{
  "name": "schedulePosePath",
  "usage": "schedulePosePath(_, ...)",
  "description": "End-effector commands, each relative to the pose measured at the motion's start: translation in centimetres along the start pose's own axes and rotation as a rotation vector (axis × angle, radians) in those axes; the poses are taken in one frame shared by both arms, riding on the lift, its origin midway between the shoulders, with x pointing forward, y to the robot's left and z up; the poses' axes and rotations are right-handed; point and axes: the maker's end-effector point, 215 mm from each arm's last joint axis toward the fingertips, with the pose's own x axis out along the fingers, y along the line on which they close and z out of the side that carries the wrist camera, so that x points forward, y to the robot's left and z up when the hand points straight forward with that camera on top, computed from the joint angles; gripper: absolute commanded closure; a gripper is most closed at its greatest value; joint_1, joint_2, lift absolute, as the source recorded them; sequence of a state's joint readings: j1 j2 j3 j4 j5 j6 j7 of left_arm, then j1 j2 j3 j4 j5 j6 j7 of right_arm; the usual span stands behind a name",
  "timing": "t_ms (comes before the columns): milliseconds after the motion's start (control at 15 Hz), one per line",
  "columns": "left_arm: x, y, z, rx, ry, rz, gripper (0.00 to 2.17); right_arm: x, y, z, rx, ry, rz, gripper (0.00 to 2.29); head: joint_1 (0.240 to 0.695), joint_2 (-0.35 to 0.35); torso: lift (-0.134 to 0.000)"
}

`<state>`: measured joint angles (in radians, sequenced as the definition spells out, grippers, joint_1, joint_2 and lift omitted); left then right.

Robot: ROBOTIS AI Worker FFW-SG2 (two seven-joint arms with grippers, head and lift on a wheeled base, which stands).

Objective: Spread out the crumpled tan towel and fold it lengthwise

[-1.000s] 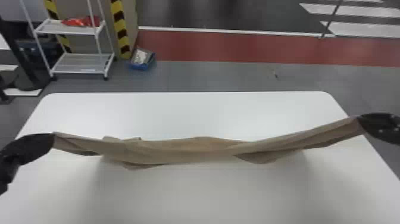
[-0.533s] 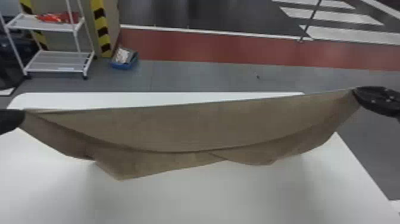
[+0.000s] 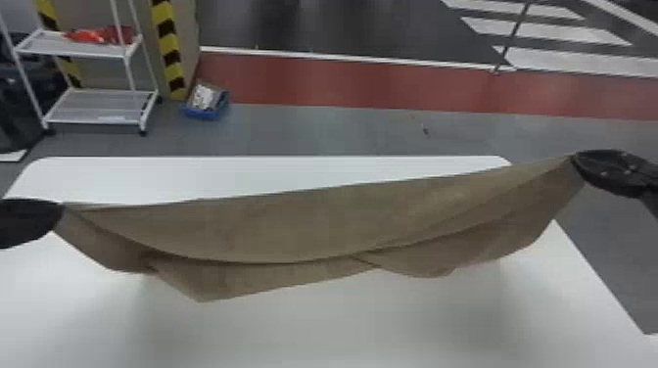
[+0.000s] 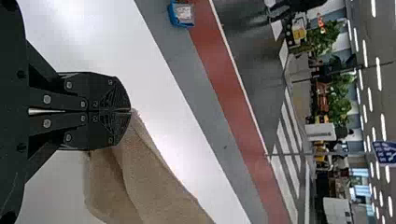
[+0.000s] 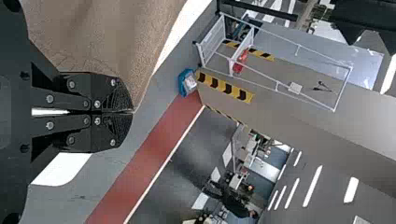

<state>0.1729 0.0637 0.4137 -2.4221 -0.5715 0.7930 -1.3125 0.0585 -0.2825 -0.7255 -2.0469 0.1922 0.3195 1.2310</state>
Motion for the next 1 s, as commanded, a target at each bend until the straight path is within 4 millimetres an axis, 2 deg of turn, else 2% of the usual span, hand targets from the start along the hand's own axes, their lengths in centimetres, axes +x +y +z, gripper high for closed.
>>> schedulePosePath(0, 0.5, -0.3, 1.0, 0.126, -0.018, -0.013, 1.38, 0.1, -1.0, 0.4, -0.003, -0.003, -0.020, 1.12, 0.695, -0.164, -0.124)
schedulePosePath(200, 1.0, 1.1, 4.5, 0.233, -0.085, 0.071, 1.38, 1.5, -1.9, 1.0, 0.023, -0.004, -0.050, 1.12, 0.675, -0.182, -0.124)
schedulePosePath(267, 1.7, 1.6, 5.4, 0.246, -0.093, 0.100, 1.38, 3.0, -2.0, 0.9, 0.015, 0.014, -0.053, 1.12, 0.660, -0.179, -0.124)
schedulePosePath(400, 3.9, 2.5, 8.0, 0.264, -0.131, 0.145, 1.38, 5.7, -3.3, 1.1, 0.058, 0.030, -0.082, 1.12, 0.627, -0.174, -0.124)
schedulePosePath(533, 6.8, 3.7, 10.8, 0.267, -0.165, 0.184, 1.38, 8.0, -5.9, 1.8, 0.107, 0.043, -0.126, 1.12, 0.583, -0.171, -0.124)
schedulePosePath(800, 12.0, 5.5, 16.4, 0.272, -0.205, 0.180, 1.38, 11.8, -9.6, 4.8, 0.124, 0.040, -0.163, 1.12, 0.504, -0.181, -0.124)
schedulePosePath(933, 13.3, 7.3, 19.9, 0.272, -0.237, 0.203, 1.38, 13.2, -12.9, 7.7, 0.123, 0.026, -0.209, 1.12, 0.446, -0.186, -0.124)
